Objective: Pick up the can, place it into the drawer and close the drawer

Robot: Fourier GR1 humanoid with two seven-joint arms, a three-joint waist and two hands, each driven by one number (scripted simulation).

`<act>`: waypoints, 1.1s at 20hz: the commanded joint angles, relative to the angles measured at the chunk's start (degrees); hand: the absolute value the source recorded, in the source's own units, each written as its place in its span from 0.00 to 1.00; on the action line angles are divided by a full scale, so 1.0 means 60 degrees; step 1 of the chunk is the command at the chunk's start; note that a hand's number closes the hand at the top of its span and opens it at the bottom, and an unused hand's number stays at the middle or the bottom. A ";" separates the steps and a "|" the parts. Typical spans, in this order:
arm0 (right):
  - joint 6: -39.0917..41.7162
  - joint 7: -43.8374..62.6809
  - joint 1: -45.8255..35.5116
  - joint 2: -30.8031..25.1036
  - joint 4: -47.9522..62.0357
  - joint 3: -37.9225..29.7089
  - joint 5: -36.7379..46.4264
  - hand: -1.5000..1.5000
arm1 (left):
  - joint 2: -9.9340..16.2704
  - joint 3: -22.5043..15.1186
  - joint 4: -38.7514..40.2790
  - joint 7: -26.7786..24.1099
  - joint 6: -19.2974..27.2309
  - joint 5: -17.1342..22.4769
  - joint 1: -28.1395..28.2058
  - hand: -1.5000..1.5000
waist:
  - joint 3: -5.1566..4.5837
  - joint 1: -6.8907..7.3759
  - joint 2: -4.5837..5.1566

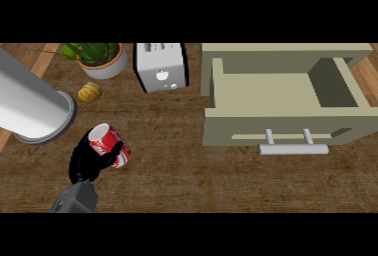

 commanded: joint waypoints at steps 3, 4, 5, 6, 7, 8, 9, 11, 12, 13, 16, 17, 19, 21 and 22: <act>-0.0217 -0.0362 0.0145 0.0079 0.0001 0.0568 0.0565 0.00 | -0.0307 -0.0478 -0.1330 0.0328 0.0062 0.0090 -0.0169 1.00 | 0.0008 0.0037 -0.0013; -0.0220 0.0048 -0.0226 -0.0007 0.0104 -0.0002 0.0157 0.00 | -0.0099 -0.0415 -0.0736 0.0280 0.0045 0.0018 -0.0801 1.00 | 0.0002 -0.0001 0.0005; -0.0003 0.0262 0.0266 -0.0324 -0.0012 -0.0464 -0.0700 0.00 | -0.0545 -0.0710 -0.1468 0.0270 0.0055 0.0012 -0.0237 1.00 | 0.0004 0.0004 -0.0020; -0.0454 0.0665 0.0072 0.0064 -0.0796 0.0028 -0.0231 0.00 | -0.0116 -0.0642 -0.1940 0.0953 -0.0051 0.0208 -0.0340 1.00 | 0.0003 0.0049 -0.0017; 0.0093 0.0037 -0.0142 -0.0338 0.0416 -0.0512 -0.0414 0.00 | -0.0334 -0.0751 -0.1946 0.0813 0.0169 0.0146 -0.0219 1.00 | 0.0005 0.0029 -0.0010; 0.0183 0.0036 0.0158 0.0035 0.0060 -0.0369 -0.0395 0.00 | -0.0774 -0.1267 -0.3256 0.1412 0.0774 0.0029 0.0301 1.00 | 0.0012 0.0076 -0.0038; -0.0889 0.0430 0.0183 0.0074 -0.0896 0.0467 -0.0090 0.00 | -0.0532 -0.1170 -0.2893 0.1442 0.0464 0.0033 -0.0040 1.00 | 0.0005 0.0045 -0.0017; -0.0301 -0.0199 0.0130 0.0077 -0.0147 0.0122 0.0080 0.00 | -0.0604 -0.1328 -0.2493 0.1105 0.0082 -0.0020 0.0015 1.00 | 0.0004 0.0011 -0.0004; -0.0494 0.0710 0.0138 -0.0024 -0.0911 -0.0060 -0.0363 0.00 | -0.0399 -0.1236 -0.2363 0.1247 0.0068 0.0028 -0.0320 1.00 | 0.0000 0.0003 0.0000; -0.0273 -0.0043 0.0772 0.0077 -0.0537 0.0214 -0.0375 0.00 | -0.0542 -0.1490 -0.3680 0.2165 0.0424 0.0145 0.0059 1.00 | 0.0008 0.0018 -0.0027; -0.0608 0.0462 0.0108 0.0076 -0.0807 0.0035 -0.0286 0.00 | -0.0465 -0.1649 -0.3992 0.2333 0.0786 0.0050 -0.0326 1.00 | 0.0003 0.0030 -0.0008; -0.0113 -0.0099 0.0174 0.0077 -0.0047 -0.0068 -0.0132 0.00 | -0.0678 -0.1945 -0.4877 0.2881 0.1303 -0.0084 -0.0356 1.00 | 0.0012 0.0057 -0.0029; -0.0172 -0.0138 0.0377 0.0078 -0.0233 0.0066 -0.0072 0.00 | -0.0795 -0.2249 -0.5510 0.2802 0.1552 -0.0297 0.0009 1.00 | 0.0008 0.0048 -0.0023; -0.0015 0.0133 0.0453 -0.0067 -0.0311 -0.0203 -0.0463 0.00 | -0.0798 -0.2636 -0.5770 0.2980 0.1935 -0.0533 -0.0102 1.00 | 0.0006 0.0031 -0.0021; -0.0360 -0.0182 0.0113 0.0078 -0.0172 0.0430 0.0283 0.00 | -0.0799 -0.2786 -0.5963 0.3196 0.2291 -0.0492 -0.0194 1.00 | 0.0006 0.0047 -0.0012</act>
